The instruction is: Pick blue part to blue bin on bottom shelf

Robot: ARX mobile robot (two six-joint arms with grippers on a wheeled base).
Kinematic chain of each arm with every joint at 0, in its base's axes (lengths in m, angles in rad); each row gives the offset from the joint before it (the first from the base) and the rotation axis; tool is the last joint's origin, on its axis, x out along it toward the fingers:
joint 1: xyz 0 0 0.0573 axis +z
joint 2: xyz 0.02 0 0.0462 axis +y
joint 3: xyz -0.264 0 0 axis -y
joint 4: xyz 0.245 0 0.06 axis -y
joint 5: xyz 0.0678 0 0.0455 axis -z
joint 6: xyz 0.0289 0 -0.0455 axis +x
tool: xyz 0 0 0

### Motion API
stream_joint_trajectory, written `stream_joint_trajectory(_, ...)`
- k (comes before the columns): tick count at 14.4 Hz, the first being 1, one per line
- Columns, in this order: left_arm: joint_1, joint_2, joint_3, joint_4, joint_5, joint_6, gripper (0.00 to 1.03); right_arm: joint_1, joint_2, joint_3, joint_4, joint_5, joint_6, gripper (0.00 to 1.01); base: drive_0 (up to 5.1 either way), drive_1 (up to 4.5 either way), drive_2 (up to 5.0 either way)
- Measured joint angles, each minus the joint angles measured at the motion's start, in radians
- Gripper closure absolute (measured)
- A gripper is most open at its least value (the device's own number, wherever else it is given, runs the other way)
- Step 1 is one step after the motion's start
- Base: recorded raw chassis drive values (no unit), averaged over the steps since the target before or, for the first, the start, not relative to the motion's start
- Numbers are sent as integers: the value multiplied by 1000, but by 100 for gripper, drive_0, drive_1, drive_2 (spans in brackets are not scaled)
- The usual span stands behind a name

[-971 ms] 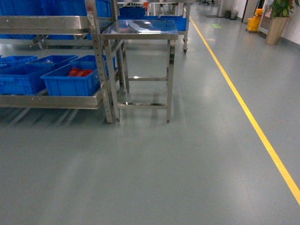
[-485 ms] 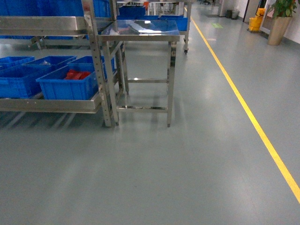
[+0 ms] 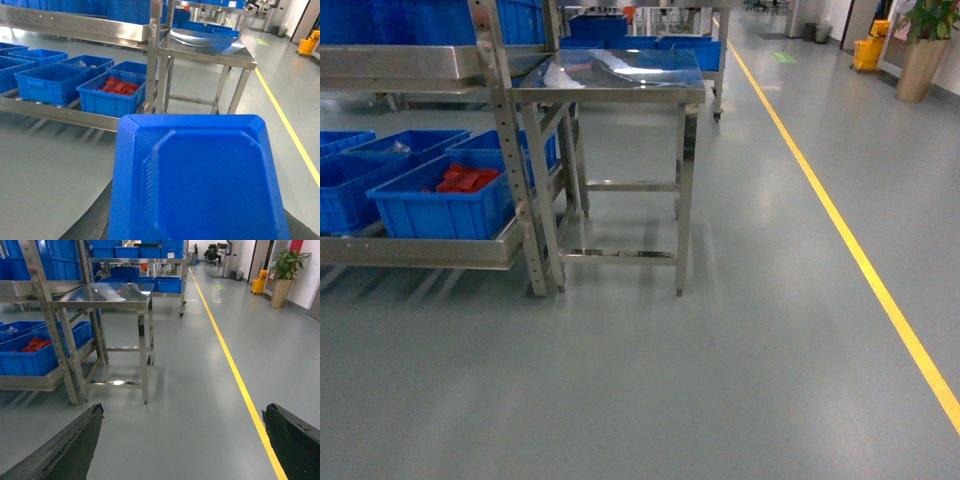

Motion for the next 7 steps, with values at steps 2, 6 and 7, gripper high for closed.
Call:
stream_joint_trajectory(2,0,-1,0,-4,0,0,60,0,0,0,1,0,0,3,12,438,-414)
stream_joint_trajectory(6,0,0,0,0,1,0,60,0,0,0,1,0,0,3,7,433,-419)
stream_joint_trajectory(7,0,-2,0,0,0,0,60,0,0,0,3,0,0,3,4,430,-422)
